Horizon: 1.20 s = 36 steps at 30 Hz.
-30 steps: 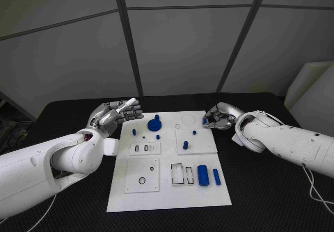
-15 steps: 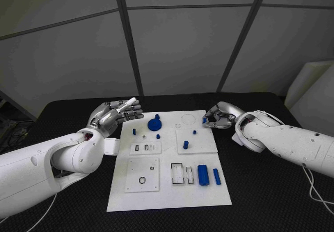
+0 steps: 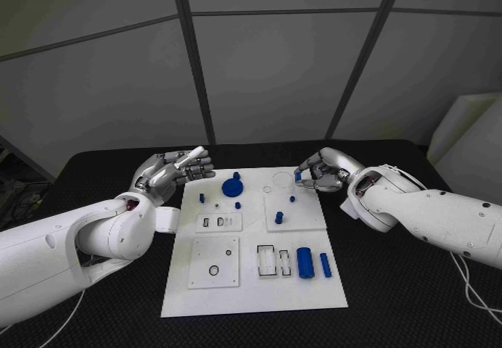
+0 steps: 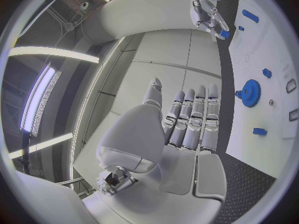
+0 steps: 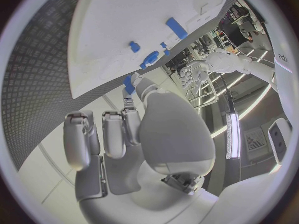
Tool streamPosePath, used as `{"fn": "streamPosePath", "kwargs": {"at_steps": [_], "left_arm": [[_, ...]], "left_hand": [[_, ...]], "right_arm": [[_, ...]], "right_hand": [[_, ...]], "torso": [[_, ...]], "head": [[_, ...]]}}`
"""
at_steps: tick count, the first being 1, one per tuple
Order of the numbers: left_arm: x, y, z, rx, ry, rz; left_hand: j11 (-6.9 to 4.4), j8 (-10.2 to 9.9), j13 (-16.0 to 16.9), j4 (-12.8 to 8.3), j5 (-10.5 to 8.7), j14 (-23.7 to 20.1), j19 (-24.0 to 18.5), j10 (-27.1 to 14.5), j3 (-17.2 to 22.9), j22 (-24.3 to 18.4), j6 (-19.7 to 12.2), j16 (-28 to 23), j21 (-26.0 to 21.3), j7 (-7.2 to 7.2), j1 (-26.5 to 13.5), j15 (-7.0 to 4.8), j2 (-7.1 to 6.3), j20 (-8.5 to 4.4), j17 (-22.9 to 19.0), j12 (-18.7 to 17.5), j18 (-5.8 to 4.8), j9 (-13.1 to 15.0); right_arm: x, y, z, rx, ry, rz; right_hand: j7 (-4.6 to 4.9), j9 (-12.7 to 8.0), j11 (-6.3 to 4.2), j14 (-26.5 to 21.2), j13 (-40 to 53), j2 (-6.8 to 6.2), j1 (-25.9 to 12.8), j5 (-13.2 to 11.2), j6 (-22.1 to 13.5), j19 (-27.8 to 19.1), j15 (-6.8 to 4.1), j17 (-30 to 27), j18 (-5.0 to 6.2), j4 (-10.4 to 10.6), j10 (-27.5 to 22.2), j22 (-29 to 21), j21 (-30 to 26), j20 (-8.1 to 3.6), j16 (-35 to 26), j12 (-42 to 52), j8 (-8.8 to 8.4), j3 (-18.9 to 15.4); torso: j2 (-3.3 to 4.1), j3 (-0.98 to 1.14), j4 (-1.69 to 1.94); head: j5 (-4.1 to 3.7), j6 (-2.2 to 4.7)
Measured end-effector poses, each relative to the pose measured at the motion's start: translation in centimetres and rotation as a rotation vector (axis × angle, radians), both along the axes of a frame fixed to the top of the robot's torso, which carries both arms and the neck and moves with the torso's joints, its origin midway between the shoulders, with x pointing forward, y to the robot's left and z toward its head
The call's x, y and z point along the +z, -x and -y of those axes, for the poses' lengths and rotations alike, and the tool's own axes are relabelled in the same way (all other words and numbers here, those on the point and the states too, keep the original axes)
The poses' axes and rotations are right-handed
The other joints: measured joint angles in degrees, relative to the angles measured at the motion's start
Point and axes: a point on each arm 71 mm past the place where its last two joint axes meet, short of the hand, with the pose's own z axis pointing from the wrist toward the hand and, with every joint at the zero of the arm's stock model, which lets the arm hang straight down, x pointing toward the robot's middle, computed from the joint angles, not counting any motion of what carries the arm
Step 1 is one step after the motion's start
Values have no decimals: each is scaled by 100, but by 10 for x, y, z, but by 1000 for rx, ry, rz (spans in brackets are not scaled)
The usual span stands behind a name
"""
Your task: Assemble the parts on the task board
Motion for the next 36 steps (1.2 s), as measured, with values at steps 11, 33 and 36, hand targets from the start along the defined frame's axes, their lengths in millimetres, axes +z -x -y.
{"fn": "streamPosePath", "kwargs": {"at_steps": [11, 33, 36], "left_arm": [[-1, -2, -4, 11, -5, -1], [-1, -5, -4, 14, -6, 0], [-1, -5, -3, 13, -6, 0]], "left_hand": [[0, 0, 0, 0, 0, 0, 0, 0, 0, 0, 0, 0, 0, 0, 0, 0, 0, 0, 0, 0, 0, 0], [16, 0, 0, -16, 0, 0, 0, 15, -16, -4, 0, -26, 0, 0, -24, 0, 24, 0, 0, 0, 0, 1], [15, 0, 0, -16, 0, 0, 0, 16, -16, -3, 0, -27, 0, 0, -24, 0, 24, 0, 0, 1, 0, -2]], "right_arm": [[12, 25, -80, 102, -2, -5], [-5, 46, -173, 167, 107, -39], [-9, 47, -179, 177, 124, -41]], "right_hand": [[-8, 0, 0, 0, 0, 30, -30, 361, -10, 0, 0, 0, 0, -107, 0, 0, 0, 0, 0, 0, -79, 45], [0, 0, 1, 0, 0, 58, -63, 368, -2, 0, 1, -1, 0, -158, 0, 0, 0, 1, -1, 0, -87, 0], [1, 0, 1, -1, 0, 49, -164, 367, -1, 0, 1, -1, 0, -158, 0, 0, 0, 1, -1, 0, -88, -1]], "torso": [[-58, -26, 15], [-53, -31, 10], [-53, -29, 9]], "head": [[221, -91], [557, -211], [565, -226]]}}
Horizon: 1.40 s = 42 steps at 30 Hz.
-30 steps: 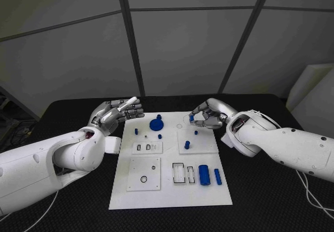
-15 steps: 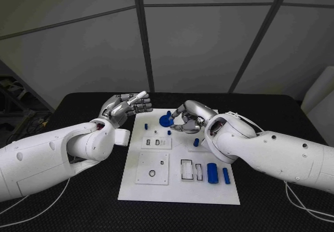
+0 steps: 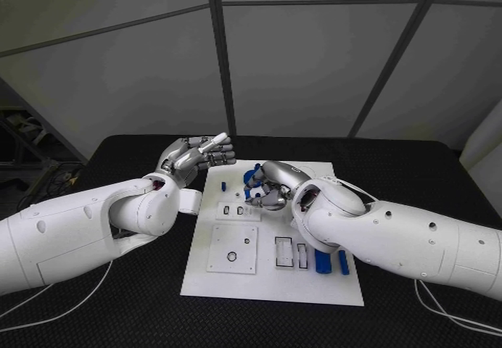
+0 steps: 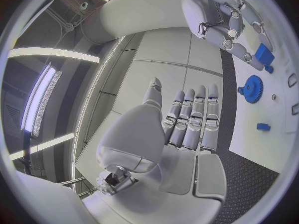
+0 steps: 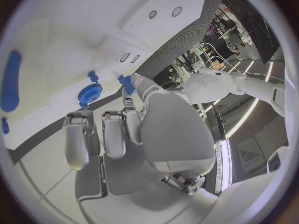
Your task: Assemble the parts on the task board
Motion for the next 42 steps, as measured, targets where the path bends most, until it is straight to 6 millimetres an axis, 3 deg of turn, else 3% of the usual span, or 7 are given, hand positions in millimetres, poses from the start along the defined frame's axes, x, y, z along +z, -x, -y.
{"fn": "streamPosePath", "kwargs": {"at_steps": [17, 42], "left_arm": [[0, 0, 1, -1, 0, 0], [0, 0, 1, -2, 1, 0]], "left_hand": [[-1, 0, 0, 0, -24, 0, 0, -1, 0, -4, 0, 0, 0, 0, 0, 0, 0, 0, 0, 0, 0, -2], [-1, 0, 0, 0, -23, 0, 0, -2, 0, -3, 0, 0, 0, 0, 1, 0, -1, 0, 0, 1, 0, -1]], "right_arm": [[-17, 0, -7, -3, 56, 13], [-28, 3, -11, 10, 95, 0]], "right_hand": [[2, 1, 0, 0, 0, -51, -83, -3, 3, 0, 0, 0, 0, 0, 0, 0, 0, 0, 0, 0, -28, -32], [4, 4, 0, 0, 0, -93, -118, -18, 7, 0, 0, 3, 0, 4, 0, 0, 0, 0, 0, 0, -40, -36]], "torso": [[1, 3, 17], [3, 5, 10]], "head": [[51, -84], [112, -130]]}}
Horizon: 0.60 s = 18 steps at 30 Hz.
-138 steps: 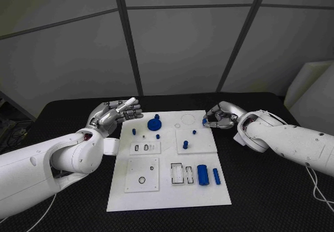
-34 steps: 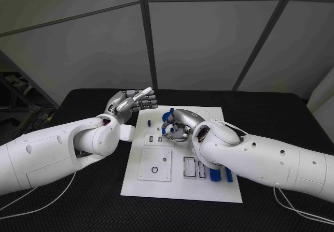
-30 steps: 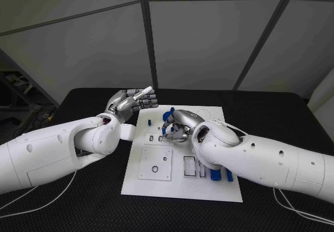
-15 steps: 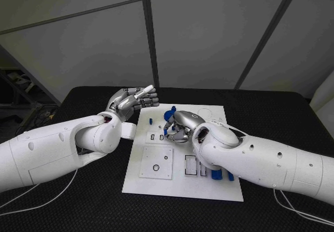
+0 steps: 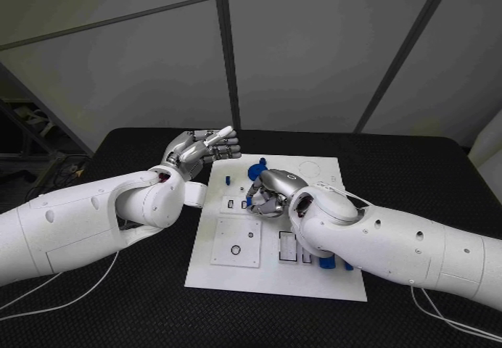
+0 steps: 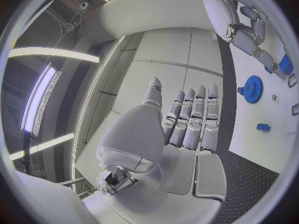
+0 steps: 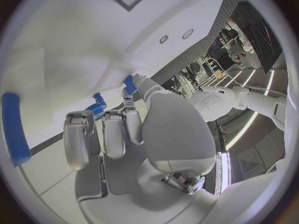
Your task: Assemble the parts on the task board
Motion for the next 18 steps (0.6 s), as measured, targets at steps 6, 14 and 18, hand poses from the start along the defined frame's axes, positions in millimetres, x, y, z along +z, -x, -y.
{"fn": "streamPosePath", "kwargs": {"at_steps": [6, 14, 18], "left_arm": [[0, 0, 0, 0, 0, 0], [0, 0, 0, 1, 0, 0], [0, -1, 0, 1, 0, 0]], "left_hand": [[0, 0, 0, 0, 0, 0, 0, 0, 0, 0, 0, 0, 0, 0, 0, 0, 0, 0, 0, 0, 0, 0], [0, 0, 0, 0, 0, 0, 0, 0, 0, 0, 0, 0, 0, 0, 0, 0, 0, 0, 0, 0, 0, 0], [-1, 0, 0, 0, 0, 0, 0, 0, 0, 1, 0, 0, 0, 0, 0, 0, 0, 0, 0, 0, 0, 0]], "right_arm": [[0, 0, -1, 4, 5, -2], [-1, 0, -1, 7, 14, -3], [-1, 0, 0, 7, 18, -2]], "right_hand": [[-1, 1, 0, 0, 0, -8, -7, -1, 0, 0, 0, 0, 0, 0, 0, 0, 0, 0, 0, -24, 0, 0], [-2, 6, 0, 0, 0, -23, -22, -1, -2, 0, 0, -1, 0, -8, 0, 0, 0, 0, 0, -25, -4, -22], [-5, 9, 0, 0, 0, -30, -30, -17, -5, 0, 0, -1, 0, -8, 0, 0, 0, 0, 0, -51, -5, -23]], "torso": [[-1, 0, -2], [-1, 1, -4], [-1, 1, -4]], "head": [[19, -14], [10, -23], [7, -28]]}}
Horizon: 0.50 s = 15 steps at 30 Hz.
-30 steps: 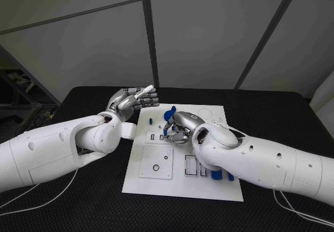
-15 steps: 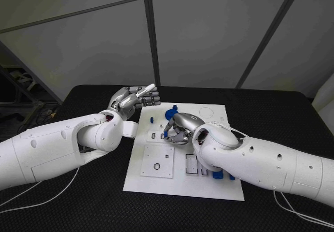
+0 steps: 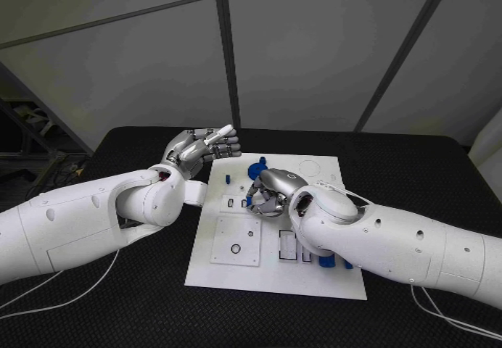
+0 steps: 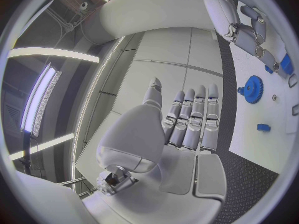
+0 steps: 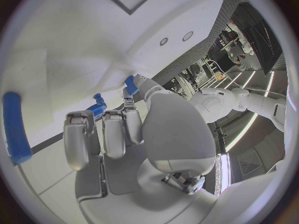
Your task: Assemble the parts on the task board
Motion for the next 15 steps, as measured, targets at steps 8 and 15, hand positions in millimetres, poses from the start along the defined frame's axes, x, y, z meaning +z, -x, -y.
{"fn": "streamPosePath", "kwargs": {"at_steps": [8, 15], "left_arm": [[0, 0, 0, 1, 0, 0], [0, 0, 0, 1, 0, 0]], "left_hand": [[0, 0, 0, 0, 0, 0, 0, 0, 0, 0, 0, 0, 0, 0, 0, 0, 0, 0, 0, 0, 0, 0], [-1, 0, 0, 0, 0, 0, 0, -1, 0, 0, 0, 0, 0, 0, 0, 0, 0, 0, 0, 0, 0, 0]], "right_arm": [[0, 0, 0, -1, 11, 3], [0, 0, 0, -1, 16, 6]], "right_hand": [[-14, 57, 0, 0, 0, -15, -15, 23, 0, 0, 0, 0, 0, 1, 0, 0, 0, 0, 0, 0, -18, -1], [-24, 165, 0, 0, 0, -22, -22, 22, -8, 0, 0, -1, 0, 1, 0, 0, 0, 0, 0, 0, -46, -1]], "torso": [[-3, -1, 3], [-3, -1, 4]], "head": [[-3, -2], [8, 2]]}}
